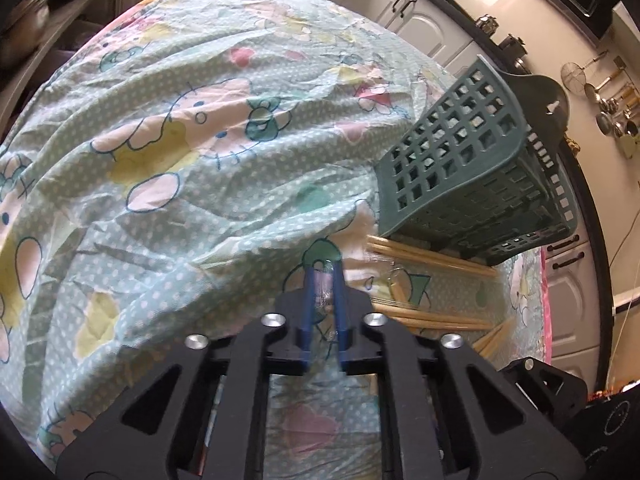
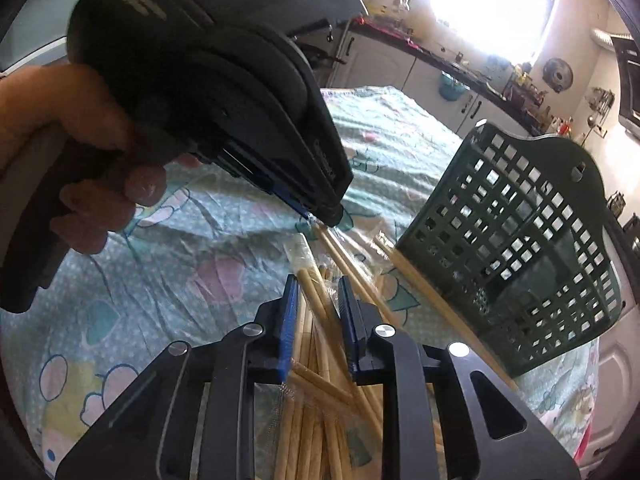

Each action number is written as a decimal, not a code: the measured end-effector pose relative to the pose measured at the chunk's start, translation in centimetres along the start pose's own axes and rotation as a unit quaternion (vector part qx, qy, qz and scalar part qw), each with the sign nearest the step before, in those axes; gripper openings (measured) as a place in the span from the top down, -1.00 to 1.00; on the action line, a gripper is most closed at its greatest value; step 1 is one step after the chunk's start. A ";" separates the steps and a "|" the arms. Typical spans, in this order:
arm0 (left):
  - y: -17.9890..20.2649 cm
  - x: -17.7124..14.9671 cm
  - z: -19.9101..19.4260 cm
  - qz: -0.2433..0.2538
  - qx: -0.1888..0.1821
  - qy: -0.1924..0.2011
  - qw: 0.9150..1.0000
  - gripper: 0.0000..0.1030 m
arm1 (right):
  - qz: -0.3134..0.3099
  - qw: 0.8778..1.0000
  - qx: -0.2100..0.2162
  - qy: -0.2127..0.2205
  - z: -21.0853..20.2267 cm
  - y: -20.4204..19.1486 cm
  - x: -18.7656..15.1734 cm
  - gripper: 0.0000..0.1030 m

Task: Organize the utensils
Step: 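Close the left tool on a wooden chopstick while the right tool grasps another, then lift the left tool's chopstick above the basket while the right tool carries its own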

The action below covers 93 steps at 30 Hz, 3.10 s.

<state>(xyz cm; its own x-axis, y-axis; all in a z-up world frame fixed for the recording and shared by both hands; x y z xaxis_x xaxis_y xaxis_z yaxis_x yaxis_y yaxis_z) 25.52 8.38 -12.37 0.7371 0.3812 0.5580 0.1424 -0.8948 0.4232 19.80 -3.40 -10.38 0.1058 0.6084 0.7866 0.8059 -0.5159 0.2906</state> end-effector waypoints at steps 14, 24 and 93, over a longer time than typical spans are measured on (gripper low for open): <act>4.0 2.6 -4.0 0.064 -0.020 0.069 0.995 0.99 | 0.034 0.998 -0.019 0.055 -5.3 3.5 1.8 0.79; 8.6 4.8 -8.3 0.118 -0.046 0.127 0.984 1.00 | 0.084 0.990 -0.041 0.106 -10.3 7.0 3.9 0.85; 20.6 15.7 -16.9 0.185 -0.112 0.260 0.941 1.00 | 0.224 0.911 -0.184 0.293 -19.5 25.8 12.9 0.88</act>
<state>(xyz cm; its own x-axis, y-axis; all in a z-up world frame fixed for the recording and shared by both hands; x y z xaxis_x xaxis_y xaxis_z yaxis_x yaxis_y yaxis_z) 28.88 -0.09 17.20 0.2769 0.1684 0.9460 -0.2463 -0.9392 0.2393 30.57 -20.59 17.91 -0.0397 -0.0842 0.9957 0.4961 -0.8666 -0.0535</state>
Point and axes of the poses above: each gripper's, at about its wrist camera, not at the fingertips, and z roughly the way its jaws point, y to its right, x to its top, the point moved 6 cm from there along z, roughly the way its jaws point, and after that the axes turned 12 degrees about y, right-handed, at the moved point
